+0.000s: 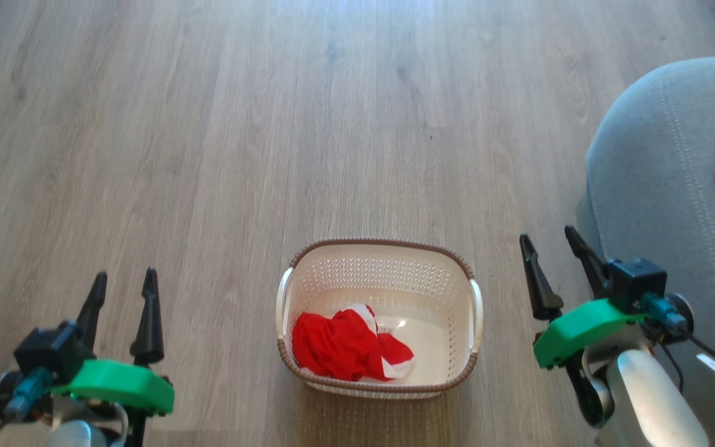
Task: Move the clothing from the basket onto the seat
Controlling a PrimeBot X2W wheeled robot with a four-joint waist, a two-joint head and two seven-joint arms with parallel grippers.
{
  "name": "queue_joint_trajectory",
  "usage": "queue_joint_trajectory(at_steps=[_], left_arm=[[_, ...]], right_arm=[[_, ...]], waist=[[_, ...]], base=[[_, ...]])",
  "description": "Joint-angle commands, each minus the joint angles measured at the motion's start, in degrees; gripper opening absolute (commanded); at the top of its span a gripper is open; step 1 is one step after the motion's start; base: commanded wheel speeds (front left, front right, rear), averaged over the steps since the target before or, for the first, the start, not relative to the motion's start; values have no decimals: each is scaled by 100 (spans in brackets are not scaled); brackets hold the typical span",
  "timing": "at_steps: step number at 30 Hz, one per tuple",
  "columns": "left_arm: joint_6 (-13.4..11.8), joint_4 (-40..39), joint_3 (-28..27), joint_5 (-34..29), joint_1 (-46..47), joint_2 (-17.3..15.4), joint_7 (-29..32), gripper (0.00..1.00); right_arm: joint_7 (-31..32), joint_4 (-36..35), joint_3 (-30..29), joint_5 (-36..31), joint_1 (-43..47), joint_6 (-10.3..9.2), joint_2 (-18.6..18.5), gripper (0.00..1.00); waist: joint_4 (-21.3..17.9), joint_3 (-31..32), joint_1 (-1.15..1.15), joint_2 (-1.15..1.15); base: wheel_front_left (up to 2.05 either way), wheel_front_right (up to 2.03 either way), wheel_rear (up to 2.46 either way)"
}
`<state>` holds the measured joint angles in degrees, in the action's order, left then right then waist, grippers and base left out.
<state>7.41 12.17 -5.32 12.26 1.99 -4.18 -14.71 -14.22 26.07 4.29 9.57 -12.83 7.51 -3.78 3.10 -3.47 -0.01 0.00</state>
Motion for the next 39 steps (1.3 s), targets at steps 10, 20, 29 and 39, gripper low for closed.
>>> queue_joint_trajectory(at_steps=[10, 20, 29, 39], left_arm=[[8, -405, -58, -42, -31, 24, -29, 100], [8, -455, 45, -48, -82, 21, -29, 100], [8, -317, 481, 68, 131, -54, -29, 100], [8, 61, 1501, 496, 905, -348, -29, 100]], right_arm=[[-77, -219, 72, 49, 40, -2, 84, 100], [-77, -271, 60, 119, 45, -2, 89, 100], [-77, -550, 70, 74, -230, -2, 90, 100], [-77, -1137, 76, -73, -949, -2, 90, 100]], waist=[[-43, 166, 1, 0], [-81, 161, 1, 0], [-136, -447, 1, 0], [-149, -1816, 1, 0]], base=[[0, 0, 0], [0, 0, 0], [0, 0, 0], [0, 0, 0]])
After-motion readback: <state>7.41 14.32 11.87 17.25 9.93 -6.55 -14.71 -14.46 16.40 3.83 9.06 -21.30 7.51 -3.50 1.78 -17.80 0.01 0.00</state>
